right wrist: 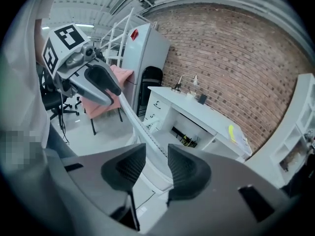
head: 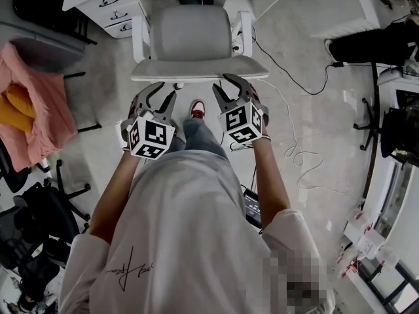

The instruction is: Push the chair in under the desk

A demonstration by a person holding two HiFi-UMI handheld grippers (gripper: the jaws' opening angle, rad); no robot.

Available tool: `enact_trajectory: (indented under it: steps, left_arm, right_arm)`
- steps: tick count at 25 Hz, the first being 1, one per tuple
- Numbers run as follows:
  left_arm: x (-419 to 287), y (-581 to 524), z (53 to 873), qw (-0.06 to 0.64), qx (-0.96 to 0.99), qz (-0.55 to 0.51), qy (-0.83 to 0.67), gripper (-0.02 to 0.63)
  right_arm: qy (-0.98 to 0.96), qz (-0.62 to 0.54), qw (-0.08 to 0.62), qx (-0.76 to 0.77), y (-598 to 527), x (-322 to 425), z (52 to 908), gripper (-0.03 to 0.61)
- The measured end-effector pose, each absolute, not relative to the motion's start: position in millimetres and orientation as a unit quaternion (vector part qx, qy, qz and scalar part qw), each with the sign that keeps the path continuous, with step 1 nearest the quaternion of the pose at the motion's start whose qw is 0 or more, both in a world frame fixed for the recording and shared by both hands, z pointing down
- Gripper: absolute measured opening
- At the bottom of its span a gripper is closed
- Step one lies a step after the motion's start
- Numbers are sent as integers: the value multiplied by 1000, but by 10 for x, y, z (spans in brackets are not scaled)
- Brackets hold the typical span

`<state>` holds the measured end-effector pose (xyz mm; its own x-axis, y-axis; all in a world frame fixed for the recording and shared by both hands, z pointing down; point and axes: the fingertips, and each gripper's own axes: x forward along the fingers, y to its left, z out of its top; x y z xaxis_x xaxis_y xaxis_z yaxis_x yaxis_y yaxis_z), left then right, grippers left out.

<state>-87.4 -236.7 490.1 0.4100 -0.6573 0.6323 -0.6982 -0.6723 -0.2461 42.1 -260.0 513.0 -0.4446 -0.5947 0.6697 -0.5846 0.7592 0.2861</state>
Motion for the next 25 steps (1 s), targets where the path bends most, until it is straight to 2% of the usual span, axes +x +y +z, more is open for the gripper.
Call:
enact_trajectory:
  steps: [6, 10, 15, 25]
  left_arm:
    - [-881, -2352, 4706, 64, 850, 309, -422, 126]
    - [-834, -2337, 4590, 49, 854, 301, -422, 115]
    - [-783, -2312, 4588, 106, 862, 254, -425, 101]
    - [-831, -2361, 4323, 144, 857, 196, -454, 58]
  right_arm:
    - [-858, 25, 355, 371, -2476, 175, 4954, 126]
    - [-864, 37, 332, 376, -2426, 59, 4811, 118]
    - [-870, 35, 320, 373, -2364, -31, 4718, 115]
    - [-883, 64, 257, 387, -2310, -144, 4380, 69]
